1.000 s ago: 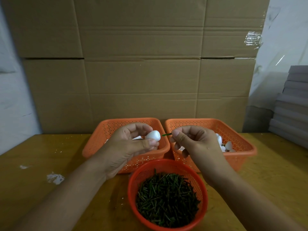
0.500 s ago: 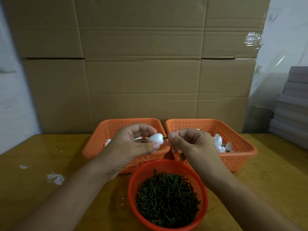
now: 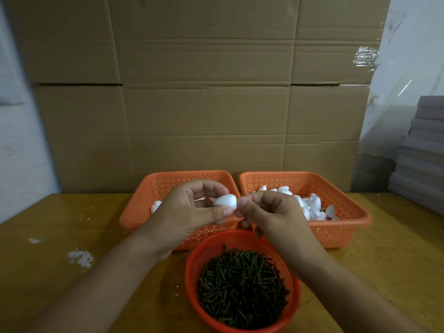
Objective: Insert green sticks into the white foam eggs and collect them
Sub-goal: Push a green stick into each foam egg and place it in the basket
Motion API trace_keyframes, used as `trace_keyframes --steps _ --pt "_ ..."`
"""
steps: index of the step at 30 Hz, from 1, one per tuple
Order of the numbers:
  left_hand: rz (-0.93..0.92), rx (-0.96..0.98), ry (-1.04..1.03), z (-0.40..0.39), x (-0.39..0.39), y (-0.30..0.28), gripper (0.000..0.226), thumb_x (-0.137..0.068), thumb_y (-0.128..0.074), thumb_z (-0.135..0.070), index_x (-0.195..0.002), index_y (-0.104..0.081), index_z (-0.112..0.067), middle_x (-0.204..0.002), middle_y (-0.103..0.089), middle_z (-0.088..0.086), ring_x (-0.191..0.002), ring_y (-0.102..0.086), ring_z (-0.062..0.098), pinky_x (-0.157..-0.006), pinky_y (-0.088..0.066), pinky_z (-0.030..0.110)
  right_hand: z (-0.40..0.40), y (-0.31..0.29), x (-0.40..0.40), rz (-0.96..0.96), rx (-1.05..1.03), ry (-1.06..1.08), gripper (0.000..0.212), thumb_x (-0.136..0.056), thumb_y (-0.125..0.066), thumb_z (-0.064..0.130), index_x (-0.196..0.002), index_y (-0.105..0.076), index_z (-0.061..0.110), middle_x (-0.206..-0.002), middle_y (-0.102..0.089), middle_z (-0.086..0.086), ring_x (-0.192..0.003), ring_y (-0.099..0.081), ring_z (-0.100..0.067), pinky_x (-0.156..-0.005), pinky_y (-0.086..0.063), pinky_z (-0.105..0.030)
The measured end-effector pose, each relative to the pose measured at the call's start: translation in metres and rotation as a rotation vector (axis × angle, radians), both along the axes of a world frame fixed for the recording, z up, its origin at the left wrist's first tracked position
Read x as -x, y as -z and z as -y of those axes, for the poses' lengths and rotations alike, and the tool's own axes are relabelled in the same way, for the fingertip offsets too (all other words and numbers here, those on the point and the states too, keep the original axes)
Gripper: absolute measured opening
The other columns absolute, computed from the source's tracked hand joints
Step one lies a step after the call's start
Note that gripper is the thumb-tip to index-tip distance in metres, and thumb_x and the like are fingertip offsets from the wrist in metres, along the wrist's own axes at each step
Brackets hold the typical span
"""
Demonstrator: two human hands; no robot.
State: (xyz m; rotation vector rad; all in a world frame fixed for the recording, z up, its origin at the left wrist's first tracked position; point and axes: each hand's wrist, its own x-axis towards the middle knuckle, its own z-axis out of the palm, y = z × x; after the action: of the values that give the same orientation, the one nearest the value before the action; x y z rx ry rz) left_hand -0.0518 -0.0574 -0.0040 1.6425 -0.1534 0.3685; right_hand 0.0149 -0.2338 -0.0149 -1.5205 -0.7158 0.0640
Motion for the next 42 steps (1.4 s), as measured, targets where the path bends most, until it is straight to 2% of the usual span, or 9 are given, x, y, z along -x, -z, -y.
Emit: trace_keyframes --steps 6,13,15,20,23,30,36,40,42 --pt "0.023 0.044 -0.026 -0.001 0.002 -0.005 0.053 -0.068 -0.088 -0.020 -0.116 -0.066 -0.019 -0.105 -0.076 0.008 -0.082 -0.073 0.015 -0.068 -0.057 0.023 -0.002 0.003 0.003 -0.063 0.074 -0.118 0.016 -0.094 -0.066 0.016 -0.083 -0.074 0.008 -0.063 -0.069 0.005 -0.054 -0.058 0.000 -0.049 -0.044 -0.017" --pt "0.005 0.040 0.013 0.003 0.002 -0.001 0.024 -0.073 -0.084 -0.027 -0.095 -0.076 -0.032 -0.108 -0.076 0.006 -0.091 -0.074 0.016 -0.073 -0.057 0.024 -0.006 0.007 0.009 -0.165 0.062 -0.189 0.018 -0.093 -0.067 0.017 -0.085 -0.073 0.003 -0.066 -0.069 0.005 -0.059 -0.060 -0.002 -0.051 -0.044 -0.015" --pt "0.003 0.024 0.007 0.002 0.002 -0.002 0.027 -0.071 -0.084 -0.032 -0.097 -0.076 -0.031 -0.109 -0.076 0.005 -0.092 -0.073 0.015 -0.074 -0.057 0.025 -0.006 0.007 0.010 -0.180 0.043 -0.182 0.017 -0.092 -0.068 0.018 -0.082 -0.073 0.006 -0.065 -0.069 0.005 -0.057 -0.059 -0.002 -0.050 -0.044 -0.015" --pt "0.011 0.037 -0.010 0.003 0.002 -0.001 0.030 -0.075 -0.083 -0.023 -0.103 -0.074 -0.026 -0.108 -0.075 0.004 -0.086 -0.073 0.014 -0.068 -0.056 0.022 -0.008 0.007 0.009 -0.177 0.004 -0.113 0.014 -0.088 -0.073 0.019 -0.077 -0.074 0.011 -0.062 -0.068 0.004 -0.050 -0.056 -0.002 -0.047 -0.043 -0.016" --pt "0.021 0.028 -0.022 0.006 0.002 -0.002 0.033 -0.072 -0.086 -0.026 -0.102 -0.074 -0.028 -0.108 -0.075 0.004 -0.084 -0.073 0.014 -0.066 -0.055 0.021 -0.008 0.007 0.010 -0.146 0.009 -0.081 0.014 -0.085 -0.077 0.022 -0.074 -0.075 0.014 -0.061 -0.067 0.001 -0.049 -0.055 -0.003 -0.047 -0.042 -0.017" --pt "0.024 -0.010 -0.036 0.005 0.002 -0.001 0.037 -0.070 -0.082 -0.023 -0.104 -0.071 -0.017 -0.101 -0.076 0.008 -0.079 -0.071 0.013 -0.063 -0.054 0.020 -0.010 0.007 0.010 -0.090 0.038 -0.014 0.021 -0.083 -0.080 0.024 -0.075 -0.074 0.006 -0.059 -0.063 -0.005 -0.053 -0.053 -0.013 -0.050 -0.042 -0.024" --pt "-0.004 -0.029 0.030 0.000 0.001 -0.001 0.025 -0.074 -0.083 -0.034 -0.098 -0.077 -0.028 -0.102 -0.077 0.012 -0.082 -0.072 0.014 -0.066 -0.054 0.020 -0.006 0.004 0.013 -0.015 0.078 -0.044 0.018 -0.089 -0.074 0.019 -0.074 -0.075 0.009 -0.059 -0.066 -0.003 -0.054 -0.058 -0.009 -0.055 -0.047 -0.025" --pt "-0.046 0.050 0.081 -0.005 0.000 -0.001 0.037 -0.073 -0.084 -0.031 -0.107 -0.076 -0.018 -0.106 -0.070 0.029 -0.071 -0.063 0.012 -0.062 -0.051 0.020 -0.003 -0.001 0.013 -0.033 0.083 -0.106 0.018 -0.092 -0.070 0.015 -0.076 -0.075 0.011 -0.060 -0.067 -0.001 -0.054 -0.059 -0.007 -0.051 -0.046 -0.020" --pt "-0.065 0.082 0.115 -0.006 0.000 0.000 0.037 -0.077 -0.084 -0.027 -0.110 -0.075 -0.012 -0.097 -0.071 0.026 -0.066 -0.059 0.011 -0.062 -0.049 0.020 -0.002 -0.002 0.014 -0.081 0.075 -0.160 0.019 -0.093 -0.067 0.013 -0.076 -0.075 0.011 -0.065 -0.070 0.001 -0.056 -0.060 -0.005 -0.051 -0.045 -0.017"
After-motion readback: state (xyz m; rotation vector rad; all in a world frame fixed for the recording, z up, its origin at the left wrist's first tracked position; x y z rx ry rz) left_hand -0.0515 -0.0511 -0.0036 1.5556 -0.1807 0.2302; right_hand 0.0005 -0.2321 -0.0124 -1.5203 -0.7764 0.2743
